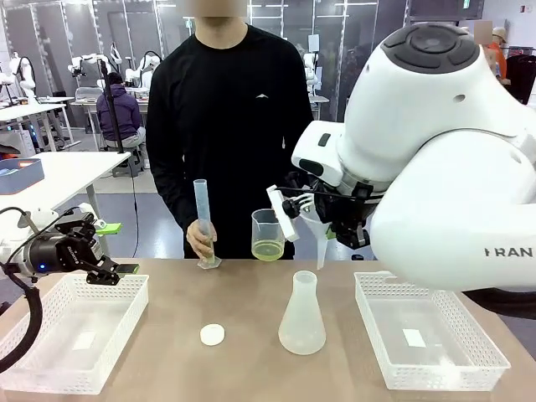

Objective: Prepare the solutions needed for the experiment.
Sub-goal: Pick up the Plastic Funnel and insert it into the Big flask.

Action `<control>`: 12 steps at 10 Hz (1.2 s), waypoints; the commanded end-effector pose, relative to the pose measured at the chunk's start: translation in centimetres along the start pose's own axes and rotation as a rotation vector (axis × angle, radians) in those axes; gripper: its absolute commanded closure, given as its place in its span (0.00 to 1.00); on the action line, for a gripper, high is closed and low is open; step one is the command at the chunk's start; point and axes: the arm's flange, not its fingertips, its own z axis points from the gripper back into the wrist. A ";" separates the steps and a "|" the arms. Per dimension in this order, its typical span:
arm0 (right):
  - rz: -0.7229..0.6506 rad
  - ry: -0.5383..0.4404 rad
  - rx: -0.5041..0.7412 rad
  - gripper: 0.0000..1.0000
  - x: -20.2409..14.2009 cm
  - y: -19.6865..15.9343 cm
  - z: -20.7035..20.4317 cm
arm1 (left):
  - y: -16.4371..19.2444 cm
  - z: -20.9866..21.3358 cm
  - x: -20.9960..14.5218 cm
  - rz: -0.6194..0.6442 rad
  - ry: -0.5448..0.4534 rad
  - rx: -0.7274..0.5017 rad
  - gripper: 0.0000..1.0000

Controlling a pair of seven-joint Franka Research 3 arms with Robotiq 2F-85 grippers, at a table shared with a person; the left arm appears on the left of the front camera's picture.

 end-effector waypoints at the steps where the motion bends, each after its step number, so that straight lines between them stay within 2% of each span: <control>1: 0.027 -0.073 -0.020 0.96 0.3 -0.5 -0.2 | -0.1 0.0 0.0 -0.002 -0.001 0.000 0.00; 12: -0.001 -0.005 0.033 0.96 0.7 -0.6 -4.3 | -0.1 0.0 0.0 -0.002 -0.001 0.000 0.00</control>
